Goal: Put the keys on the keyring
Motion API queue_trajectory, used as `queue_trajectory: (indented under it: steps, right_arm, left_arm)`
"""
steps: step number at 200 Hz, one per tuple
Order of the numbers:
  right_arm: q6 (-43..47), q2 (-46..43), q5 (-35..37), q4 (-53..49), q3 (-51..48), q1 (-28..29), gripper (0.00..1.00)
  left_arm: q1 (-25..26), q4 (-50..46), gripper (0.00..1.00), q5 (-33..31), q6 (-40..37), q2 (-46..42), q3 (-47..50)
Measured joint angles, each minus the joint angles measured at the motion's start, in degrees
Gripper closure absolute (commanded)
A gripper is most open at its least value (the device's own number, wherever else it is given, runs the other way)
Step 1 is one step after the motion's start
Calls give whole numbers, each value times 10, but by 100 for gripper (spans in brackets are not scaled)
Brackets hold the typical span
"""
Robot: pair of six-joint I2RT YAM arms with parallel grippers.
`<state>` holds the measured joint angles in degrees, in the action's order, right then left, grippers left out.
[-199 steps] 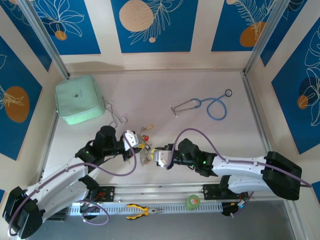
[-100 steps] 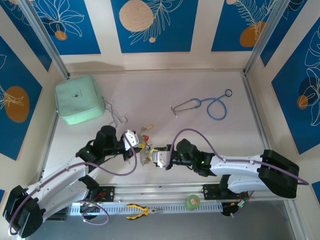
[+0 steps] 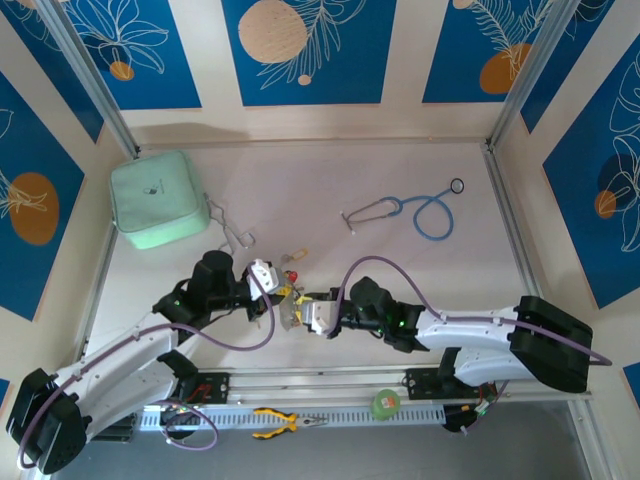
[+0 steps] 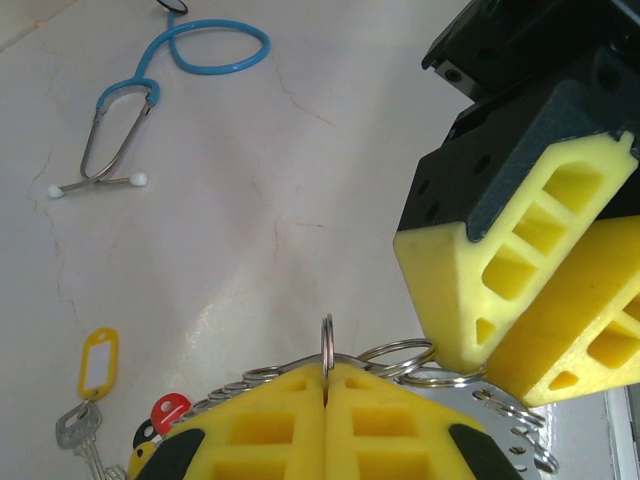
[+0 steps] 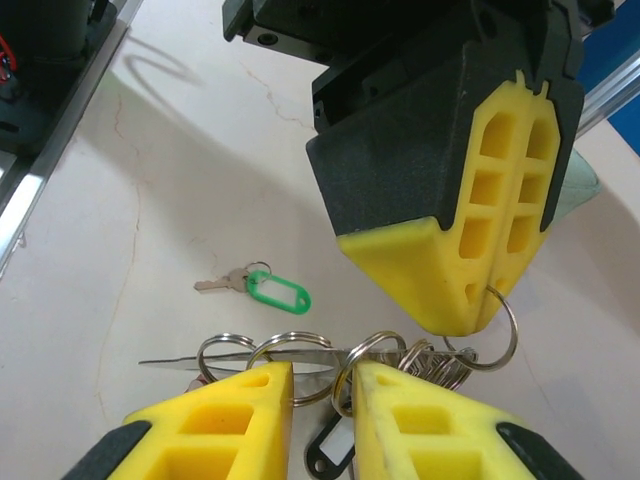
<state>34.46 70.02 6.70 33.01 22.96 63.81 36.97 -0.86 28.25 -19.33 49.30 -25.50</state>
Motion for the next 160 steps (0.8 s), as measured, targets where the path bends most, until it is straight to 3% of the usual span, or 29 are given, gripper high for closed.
queue_trajectory:
  steps: [85, 160]
  right_arm:
    - [0, 3, 15, 4, 3, 0, 79]
    - [0, 9, 25, 5, 9, 0, 72]
  left_arm:
    - [-1, -2, 100, 0, 0, 0, 0]
    - [-1, -4, 100, 2, 0, 0, 0]
